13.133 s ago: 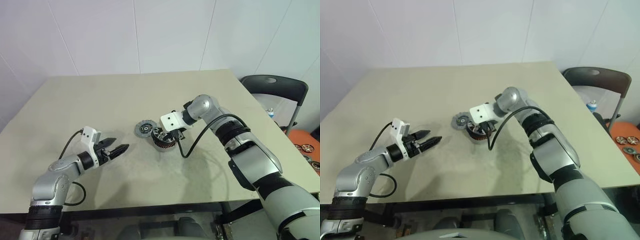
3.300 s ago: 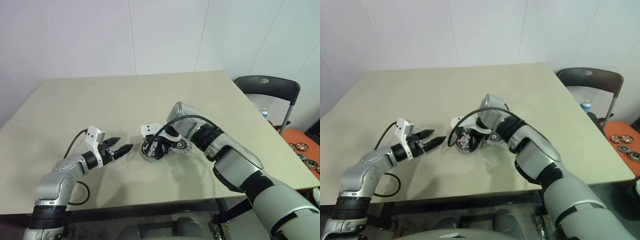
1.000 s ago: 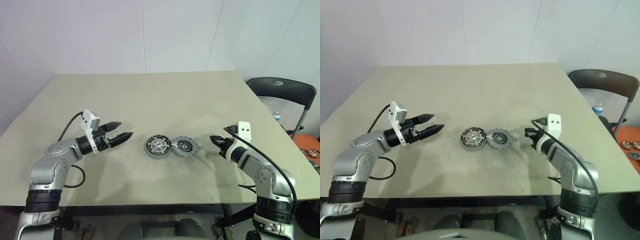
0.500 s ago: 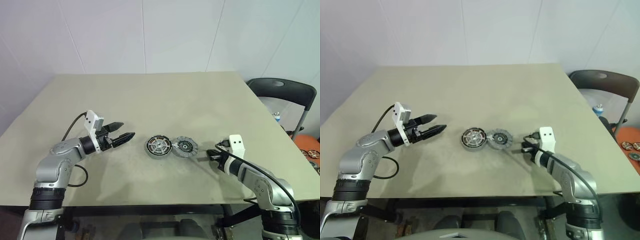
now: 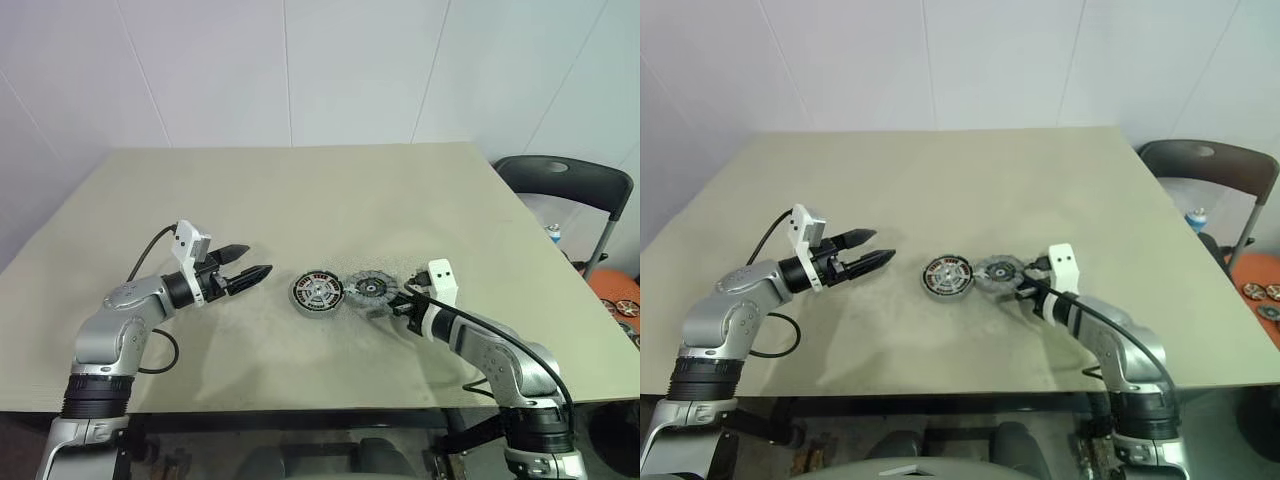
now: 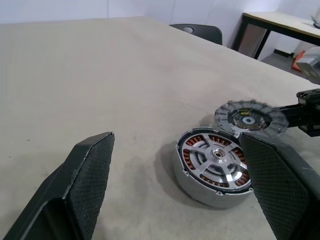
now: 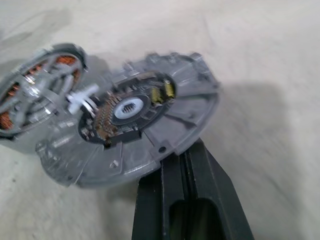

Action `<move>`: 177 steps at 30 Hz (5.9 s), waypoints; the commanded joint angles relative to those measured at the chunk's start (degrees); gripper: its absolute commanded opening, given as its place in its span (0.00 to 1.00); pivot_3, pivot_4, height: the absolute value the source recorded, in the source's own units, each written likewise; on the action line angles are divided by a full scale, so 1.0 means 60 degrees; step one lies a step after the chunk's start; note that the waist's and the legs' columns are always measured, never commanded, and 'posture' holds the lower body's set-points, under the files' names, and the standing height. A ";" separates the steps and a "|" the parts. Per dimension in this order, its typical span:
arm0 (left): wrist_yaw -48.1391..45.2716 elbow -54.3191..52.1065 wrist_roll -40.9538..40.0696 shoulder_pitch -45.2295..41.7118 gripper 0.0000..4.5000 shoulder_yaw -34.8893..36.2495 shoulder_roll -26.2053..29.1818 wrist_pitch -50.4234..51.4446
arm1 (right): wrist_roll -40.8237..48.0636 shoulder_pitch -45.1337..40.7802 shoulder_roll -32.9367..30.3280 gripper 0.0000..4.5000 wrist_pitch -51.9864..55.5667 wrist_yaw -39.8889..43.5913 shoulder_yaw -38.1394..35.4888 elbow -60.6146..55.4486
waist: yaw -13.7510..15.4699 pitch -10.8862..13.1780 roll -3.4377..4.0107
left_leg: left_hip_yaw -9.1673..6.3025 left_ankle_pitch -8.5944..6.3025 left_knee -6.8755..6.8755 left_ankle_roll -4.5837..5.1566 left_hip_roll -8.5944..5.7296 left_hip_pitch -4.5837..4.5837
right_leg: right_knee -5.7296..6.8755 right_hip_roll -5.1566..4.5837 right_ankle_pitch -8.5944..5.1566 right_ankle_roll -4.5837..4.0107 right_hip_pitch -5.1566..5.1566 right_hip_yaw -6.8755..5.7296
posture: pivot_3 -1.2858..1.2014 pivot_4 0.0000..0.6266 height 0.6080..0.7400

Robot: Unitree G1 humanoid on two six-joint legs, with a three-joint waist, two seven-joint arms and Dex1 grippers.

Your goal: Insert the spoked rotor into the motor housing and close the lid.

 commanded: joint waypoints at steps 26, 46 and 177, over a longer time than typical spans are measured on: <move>-0.0093 0.0197 0.0252 -0.0398 0.95 -0.0034 0.0019 -0.0428 | -0.0408 -0.0965 0.0732 0.00 -0.1785 -0.0587 0.0092 0.0913 | -0.0027 0.0001 0.0002 | 0.0001 -0.0001 0.0000 0.0003 -0.0002 0.0000 | -0.0002 -0.0001 0.0003 0.0003 -0.0002 0.0002 | 0.52 0.00 1.00; 0.0129 -0.0134 0.0188 -0.0106 0.95 0.0072 0.0008 -0.0357 | 0.0509 -0.2986 0.0108 0.00 -0.0780 0.0970 0.1160 0.0586 | -0.0036 0.0003 0.0006 | -0.0002 -0.0003 -0.0001 0.0005 -0.0001 -0.0003 | -0.0001 0.0000 0.0005 0.0006 -0.0008 -0.0001 | 0.52 0.00 1.00; 0.0645 -0.0769 0.0269 0.0502 0.95 0.0209 -0.0275 -0.0198 | -0.3870 -0.2338 0.1294 0.72 -0.4070 0.1404 0.3665 0.2566 | -0.0030 -0.0003 -0.0003 | 0.0004 -0.0003 0.0004 0.0004 -0.0001 -0.0002 | 0.0013 0.0002 0.0013 0.0006 -0.0020 0.0006 | 0.52 0.00 1.00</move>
